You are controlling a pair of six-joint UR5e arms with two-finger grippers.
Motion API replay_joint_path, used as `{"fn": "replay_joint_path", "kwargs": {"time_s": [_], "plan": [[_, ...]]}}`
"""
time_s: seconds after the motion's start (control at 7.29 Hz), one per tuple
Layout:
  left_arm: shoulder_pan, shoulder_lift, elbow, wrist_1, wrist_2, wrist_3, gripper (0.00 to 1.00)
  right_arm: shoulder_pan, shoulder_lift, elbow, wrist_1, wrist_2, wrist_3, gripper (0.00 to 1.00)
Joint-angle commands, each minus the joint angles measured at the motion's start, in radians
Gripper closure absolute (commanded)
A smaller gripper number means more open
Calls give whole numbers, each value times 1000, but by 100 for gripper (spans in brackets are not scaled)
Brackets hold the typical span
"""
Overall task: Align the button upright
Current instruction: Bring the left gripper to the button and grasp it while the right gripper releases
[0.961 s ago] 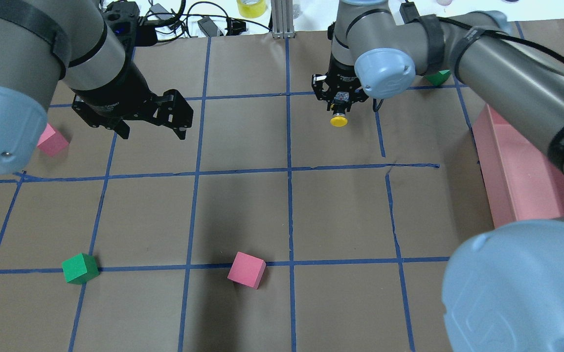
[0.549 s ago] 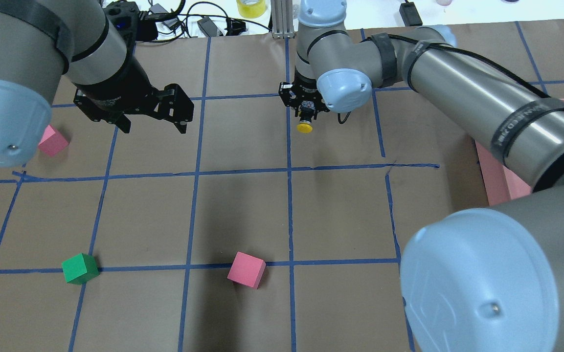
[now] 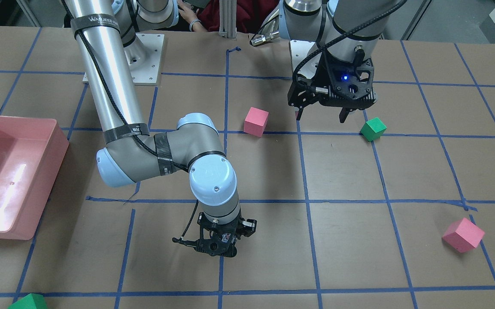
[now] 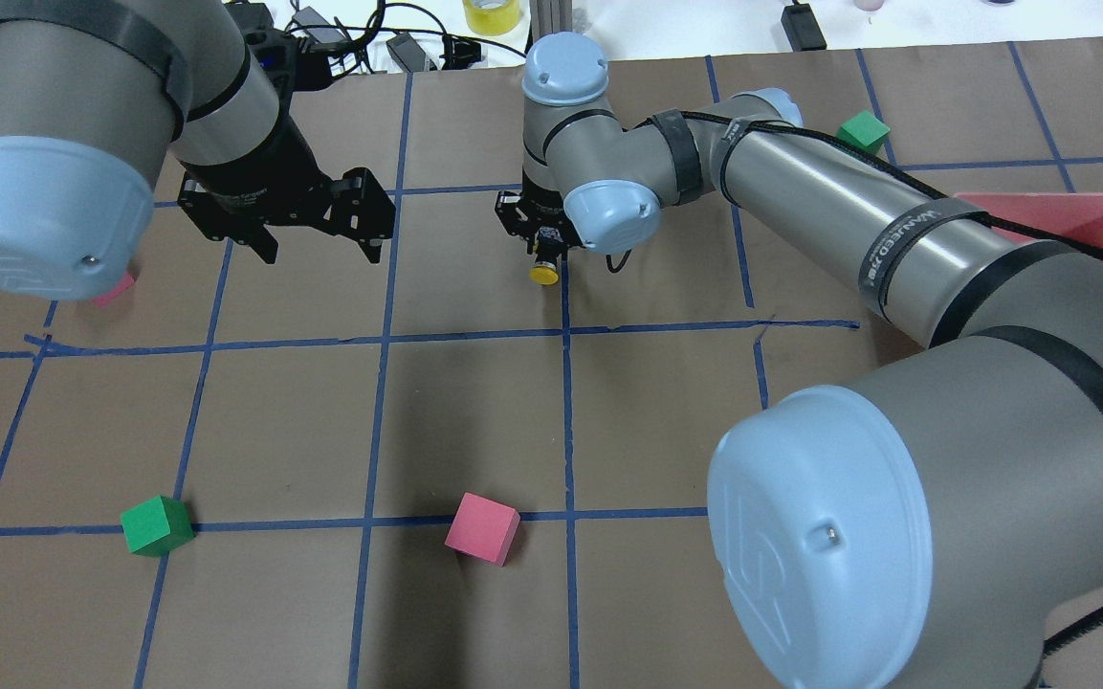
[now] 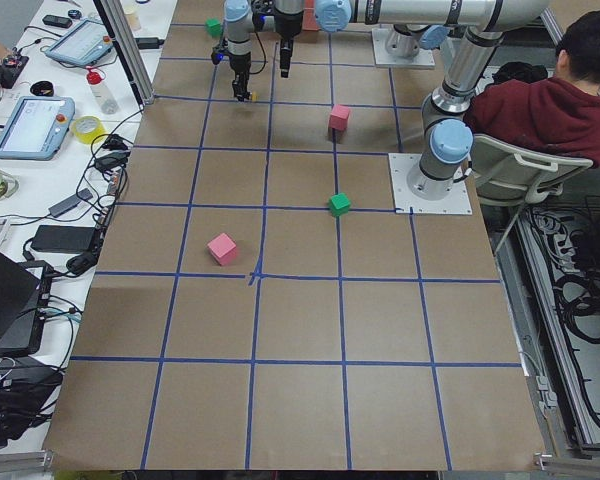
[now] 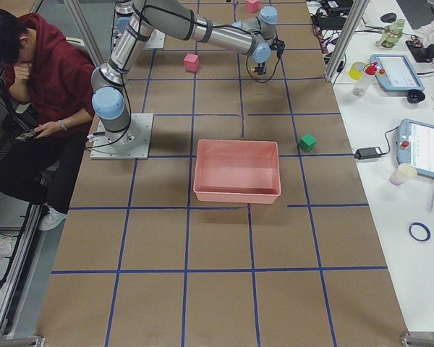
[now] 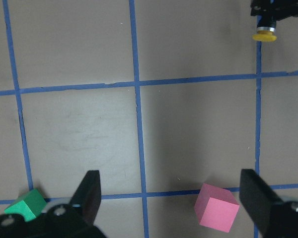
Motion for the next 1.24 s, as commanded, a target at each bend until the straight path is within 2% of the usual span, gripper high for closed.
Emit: {"fn": "replay_joint_path", "kwargs": {"time_s": [0.0,0.14,0.27,0.55,0.69,0.82,0.96,1.1], "plan": [[-11,5,-39,84,7,-37,0,1,13,4,-6,13,-7,27],[-12,19,-71,102,9,-60,0,0,-9,8,0,13,-28,0],[-12,24,-79,118,7,-95,0,0,-72,20,15,7,-32,0],[-15,16,-119,154,7,-90,0,-16,-234,104,67,-10,-30,0],[-27,18,-184,266,7,-91,0,-25,-264,138,66,-45,-27,0],[-53,1,-262,437,7,-100,0,-58,-282,148,71,-124,-30,0],[-72,-19,-327,589,7,-102,0,-127,-315,155,131,-119,-41,0],[-80,-48,-378,744,7,-105,0,-184,-410,169,252,-81,-41,0]]}}
